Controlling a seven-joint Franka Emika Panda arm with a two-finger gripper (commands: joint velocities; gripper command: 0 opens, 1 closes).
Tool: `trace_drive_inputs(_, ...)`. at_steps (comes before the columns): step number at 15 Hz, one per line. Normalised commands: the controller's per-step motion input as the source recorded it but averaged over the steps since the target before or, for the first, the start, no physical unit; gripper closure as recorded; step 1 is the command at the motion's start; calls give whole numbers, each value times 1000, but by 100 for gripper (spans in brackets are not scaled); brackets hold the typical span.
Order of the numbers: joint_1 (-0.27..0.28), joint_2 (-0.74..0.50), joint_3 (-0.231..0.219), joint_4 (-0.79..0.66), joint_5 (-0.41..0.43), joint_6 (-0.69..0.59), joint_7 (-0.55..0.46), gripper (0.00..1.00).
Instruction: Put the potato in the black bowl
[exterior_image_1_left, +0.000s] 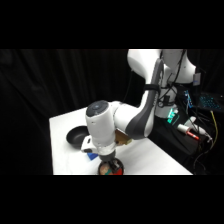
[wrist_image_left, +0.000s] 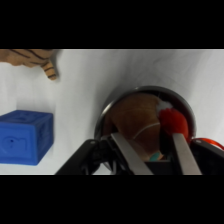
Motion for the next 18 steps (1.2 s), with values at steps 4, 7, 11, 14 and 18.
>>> trace_drive_inputs(4, 31, -117, -50, -3, -88, -119, 12, 94)
trace_drive_inputs(7, 66, -275, -61, -19, -97, -346, 101, 92)
trace_drive_inputs(11, 55, -355, -29, 29, -77, -431, 112, 93)
trace_drive_inputs(14, 18, -290, -34, 95, -94, -322, 87, 93)
trace_drive_inputs(18, -73, -119, -90, 173, -136, -173, 45, 93)
